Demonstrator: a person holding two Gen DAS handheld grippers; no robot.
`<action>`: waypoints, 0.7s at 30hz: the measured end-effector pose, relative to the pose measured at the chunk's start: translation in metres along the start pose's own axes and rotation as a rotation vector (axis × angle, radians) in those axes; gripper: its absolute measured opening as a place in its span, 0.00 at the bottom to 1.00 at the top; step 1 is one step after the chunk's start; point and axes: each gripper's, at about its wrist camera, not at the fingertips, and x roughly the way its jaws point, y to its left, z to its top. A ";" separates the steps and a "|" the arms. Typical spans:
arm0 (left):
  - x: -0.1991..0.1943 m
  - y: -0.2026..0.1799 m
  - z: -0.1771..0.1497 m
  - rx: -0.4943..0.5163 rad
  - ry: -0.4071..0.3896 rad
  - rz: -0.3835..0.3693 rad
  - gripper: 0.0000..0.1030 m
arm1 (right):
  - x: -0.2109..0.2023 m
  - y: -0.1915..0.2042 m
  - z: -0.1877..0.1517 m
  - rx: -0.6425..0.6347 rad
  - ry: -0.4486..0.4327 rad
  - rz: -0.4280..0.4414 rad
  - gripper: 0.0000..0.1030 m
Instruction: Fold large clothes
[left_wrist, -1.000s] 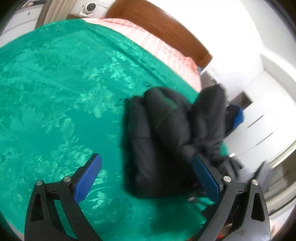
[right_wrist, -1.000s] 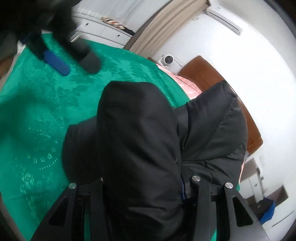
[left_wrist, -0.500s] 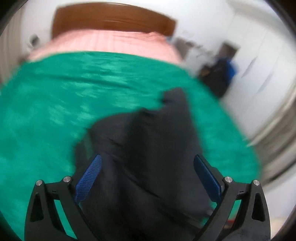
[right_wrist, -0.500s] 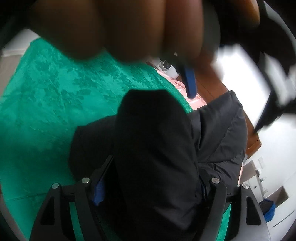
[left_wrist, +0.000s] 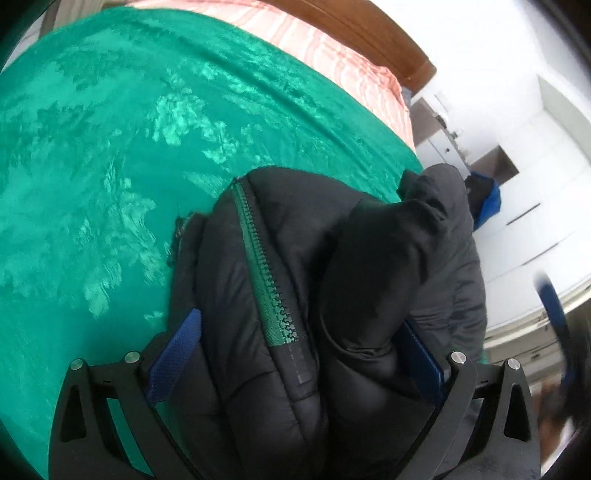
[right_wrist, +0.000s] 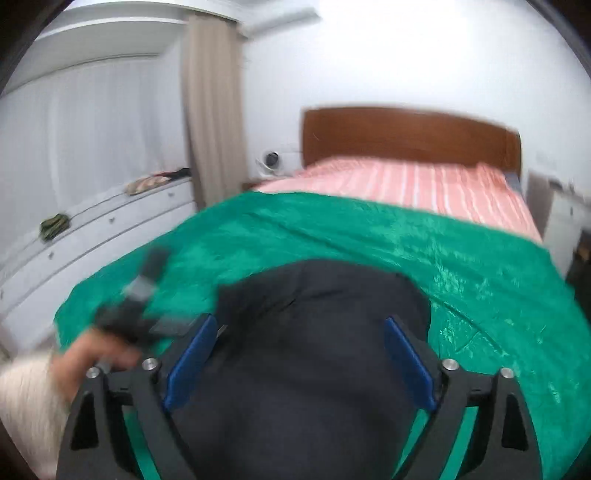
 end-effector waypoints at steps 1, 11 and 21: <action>0.000 0.000 0.002 0.005 0.000 0.003 0.98 | 0.031 -0.005 0.007 0.026 0.061 0.000 0.89; 0.030 0.052 -0.001 -0.114 -0.013 -0.026 0.98 | 0.158 0.000 -0.025 0.072 0.234 -0.113 1.00; -0.003 0.035 -0.005 -0.054 -0.024 0.029 0.98 | 0.126 0.001 -0.021 0.039 0.255 -0.074 1.00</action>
